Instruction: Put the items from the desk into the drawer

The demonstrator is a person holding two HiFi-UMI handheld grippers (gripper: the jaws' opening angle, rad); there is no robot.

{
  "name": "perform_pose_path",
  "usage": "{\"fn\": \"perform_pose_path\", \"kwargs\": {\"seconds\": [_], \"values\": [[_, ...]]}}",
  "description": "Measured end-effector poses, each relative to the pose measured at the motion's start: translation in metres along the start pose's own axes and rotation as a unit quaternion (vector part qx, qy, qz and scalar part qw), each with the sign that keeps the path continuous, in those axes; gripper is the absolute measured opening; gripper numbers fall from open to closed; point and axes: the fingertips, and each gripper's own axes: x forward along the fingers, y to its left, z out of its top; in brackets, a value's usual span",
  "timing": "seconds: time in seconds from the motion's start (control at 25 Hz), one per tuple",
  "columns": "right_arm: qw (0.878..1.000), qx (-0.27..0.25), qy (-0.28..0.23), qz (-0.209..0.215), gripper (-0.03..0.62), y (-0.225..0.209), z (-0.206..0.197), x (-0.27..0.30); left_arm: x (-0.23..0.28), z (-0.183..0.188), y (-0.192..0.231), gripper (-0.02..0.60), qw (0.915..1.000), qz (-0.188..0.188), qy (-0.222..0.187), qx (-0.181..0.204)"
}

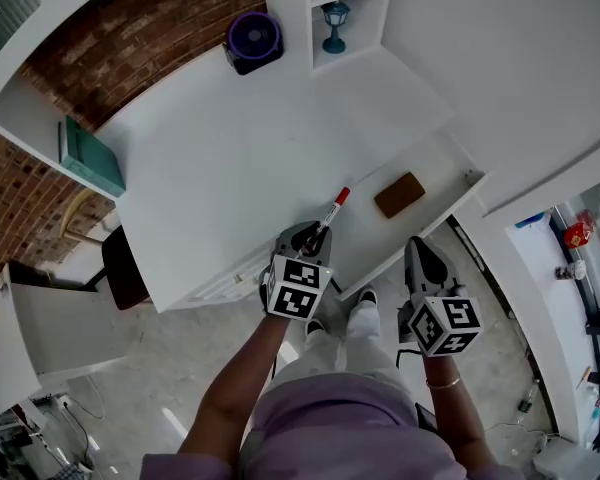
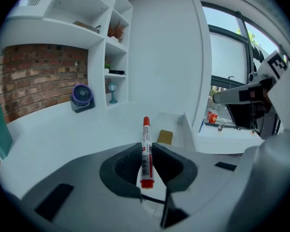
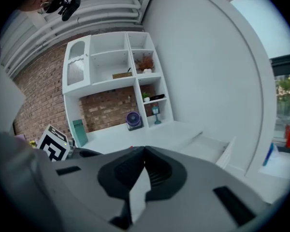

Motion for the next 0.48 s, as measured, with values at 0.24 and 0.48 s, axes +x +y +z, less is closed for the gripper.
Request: {"fn": "perform_pose_path", "kwargs": {"seconds": [0.24, 0.48], "values": [[1.0, 0.005, 0.008, 0.009, 0.003, -0.029, 0.001, 0.01, 0.027, 0.006, -0.019, 0.066, 0.9999, -0.001, 0.014, 0.004], [1.0, 0.0, 0.014, 0.021, 0.003, -0.056, 0.01, 0.017, 0.052, 0.013, -0.035, 0.066, 0.9996, 0.003, 0.028, 0.003]]}}
